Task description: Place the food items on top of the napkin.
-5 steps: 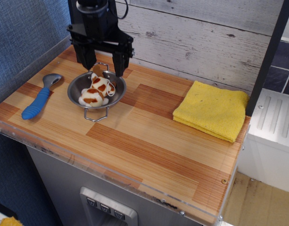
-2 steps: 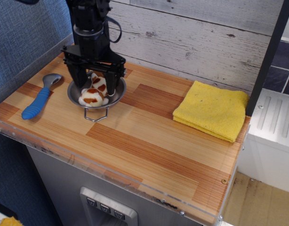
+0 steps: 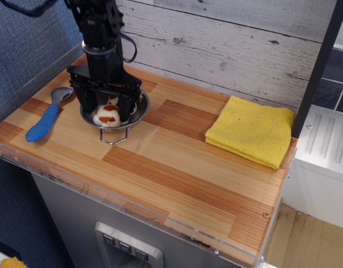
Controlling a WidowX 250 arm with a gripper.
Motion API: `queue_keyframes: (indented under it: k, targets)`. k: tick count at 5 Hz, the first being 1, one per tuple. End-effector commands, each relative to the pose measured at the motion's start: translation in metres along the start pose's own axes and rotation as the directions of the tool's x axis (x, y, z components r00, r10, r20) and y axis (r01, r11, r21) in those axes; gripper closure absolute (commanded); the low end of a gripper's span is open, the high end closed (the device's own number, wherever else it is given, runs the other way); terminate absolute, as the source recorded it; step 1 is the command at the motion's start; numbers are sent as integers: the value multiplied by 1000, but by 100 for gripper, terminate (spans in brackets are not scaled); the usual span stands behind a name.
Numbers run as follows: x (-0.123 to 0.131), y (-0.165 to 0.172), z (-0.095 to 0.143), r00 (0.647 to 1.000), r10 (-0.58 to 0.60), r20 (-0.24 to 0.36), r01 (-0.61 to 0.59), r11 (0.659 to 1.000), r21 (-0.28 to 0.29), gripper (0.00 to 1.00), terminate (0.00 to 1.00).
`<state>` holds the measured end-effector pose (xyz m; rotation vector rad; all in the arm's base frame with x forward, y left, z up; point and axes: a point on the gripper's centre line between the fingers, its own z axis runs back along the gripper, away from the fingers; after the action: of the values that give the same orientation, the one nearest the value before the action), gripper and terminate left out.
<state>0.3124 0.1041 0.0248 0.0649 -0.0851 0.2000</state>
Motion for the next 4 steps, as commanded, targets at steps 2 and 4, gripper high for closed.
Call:
queue_keyframes:
  k: [2, 4]
  targets:
    - [-4, -1, 5, 1000, 4, 26, -4, 1000, 18, 100, 0]
    - [7, 2, 41, 993, 39, 111, -38, 999, -10, 100, 0]
